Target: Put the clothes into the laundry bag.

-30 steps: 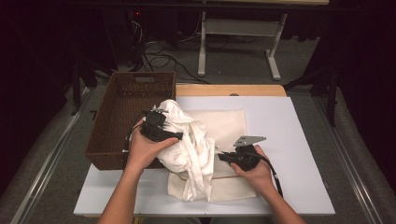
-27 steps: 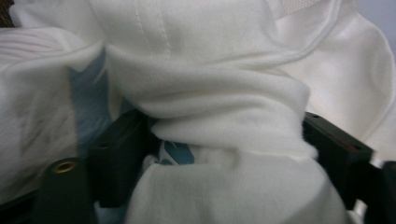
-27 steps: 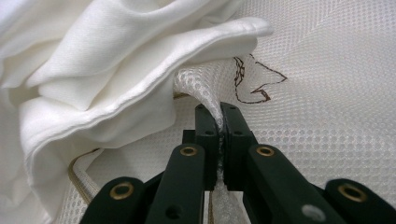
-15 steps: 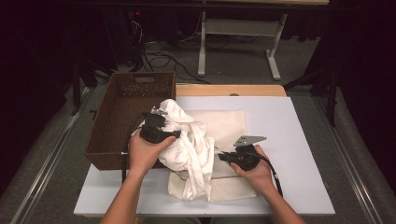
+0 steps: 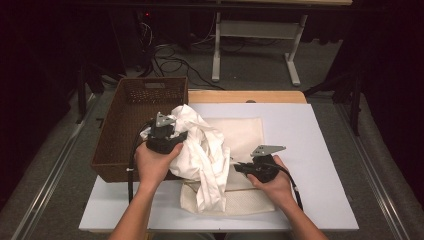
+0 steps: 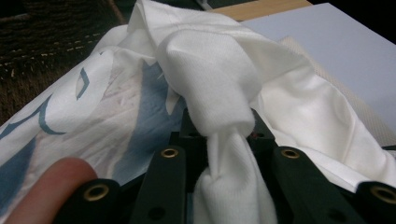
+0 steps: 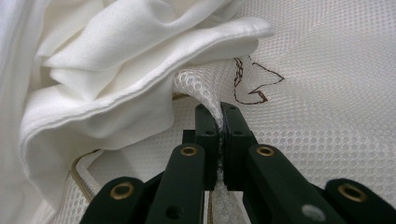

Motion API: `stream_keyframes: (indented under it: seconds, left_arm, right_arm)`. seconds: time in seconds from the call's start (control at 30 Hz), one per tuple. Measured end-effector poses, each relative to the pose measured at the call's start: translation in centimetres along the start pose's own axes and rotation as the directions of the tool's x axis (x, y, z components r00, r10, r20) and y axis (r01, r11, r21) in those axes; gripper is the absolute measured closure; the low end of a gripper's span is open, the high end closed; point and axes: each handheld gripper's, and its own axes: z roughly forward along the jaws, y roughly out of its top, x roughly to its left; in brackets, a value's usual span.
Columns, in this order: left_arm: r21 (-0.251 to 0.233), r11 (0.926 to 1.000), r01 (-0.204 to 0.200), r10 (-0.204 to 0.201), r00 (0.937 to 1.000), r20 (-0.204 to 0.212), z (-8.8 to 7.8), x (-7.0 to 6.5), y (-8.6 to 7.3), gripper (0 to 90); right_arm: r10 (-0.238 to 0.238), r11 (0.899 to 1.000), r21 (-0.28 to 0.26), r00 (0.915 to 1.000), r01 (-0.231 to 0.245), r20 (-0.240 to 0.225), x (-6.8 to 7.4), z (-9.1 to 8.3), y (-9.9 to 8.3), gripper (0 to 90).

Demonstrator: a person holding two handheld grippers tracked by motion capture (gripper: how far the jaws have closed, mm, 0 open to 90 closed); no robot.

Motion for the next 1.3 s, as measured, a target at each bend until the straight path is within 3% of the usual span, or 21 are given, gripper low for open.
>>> stream_keyframes:
  seconds: [0.33,0.47,0.5,0.6,0.8,0.9,1.0,1.1,1.17,1.23,1.27,1.3]
  left_arm:
    - [-0.088,0.9961,-0.002,0.003,0.9999,0.010,-1.8,-0.8,0.7,76.0]
    - [-0.140,0.9902,0.009,-0.005,0.9995,0.032,-2.8,-1.1,1.1,76.2]
    - [-0.155,0.9879,0.007,0.001,0.9986,0.053,-3.3,-1.4,1.2,76.2]
    - [-0.157,0.9876,-0.002,0.012,0.9978,0.065,-3.6,-1.9,1.4,76.2]
    - [-0.188,0.9821,-0.018,0.040,0.9930,0.111,-4.6,-4.4,1.0,76.2]
    - [-0.181,0.9829,-0.032,0.062,0.9854,0.159,-4.4,-6.2,-0.1,76.3]
    - [-0.175,0.9836,-0.043,0.073,0.9822,0.173,-4.4,-7.0,-0.6,76.3]
    - [-0.167,0.9828,-0.080,0.112,0.9745,0.194,-4.5,-8.6,-1.7,76.4]
    - [-0.165,0.9840,-0.065,0.103,0.9683,0.228,-4.6,-9.3,-2.2,76.3]
    - [-0.155,0.9848,-0.079,0.117,0.9584,0.260,-4.6,-10.2,-2.7,76.3]
    - [-0.155,0.9848,-0.079,0.117,0.9584,0.260,-4.6,-10.2,-2.7,76.3]
    - [-0.155,0.9844,-0.083,0.123,0.9541,0.273,-4.6,-11.0,-3.3,76.3]
  right_arm:
    - [-0.001,1.000,-0.014,1.0000,0.001,0.004,-0.1,-0.1,0.0,88.5]
    - [0.004,1.000,-0.017,1.0000,-0.004,0.002,-0.1,-0.2,0.1,88.6]
    - [0.005,1.000,-0.020,1.0000,-0.005,0.001,-0.1,-0.2,0.1,88.6]
    - [0.007,1.000,-0.019,1.0000,-0.007,0.002,-0.1,-0.2,0.1,88.6]
    - [0.010,1.000,-0.022,0.9999,-0.010,0.005,-0.2,-0.2,0.1,88.7]
    - [0.012,1.000,-0.023,0.9999,-0.012,0.007,-0.2,-0.1,0.1,88.7]
    - [0.010,1.000,-0.024,0.9999,-0.010,0.008,-0.2,0.0,0.1,88.8]
    - [0.009,1.000,-0.025,0.9999,-0.008,0.010,-0.3,0.0,0.1,88.8]
    - [0.013,1.000,-0.028,0.9999,-0.013,0.010,-0.3,0.0,0.1,88.8]
    - [0.016,0.999,-0.030,0.9998,-0.016,0.010,-0.3,-0.1,0.1,88.8]
    - [0.016,0.999,-0.030,0.9998,-0.016,0.010,-0.3,-0.1,0.1,88.8]
    - [0.017,0.999,-0.032,0.9998,-0.017,0.010,-0.4,-0.1,0.2,88.8]
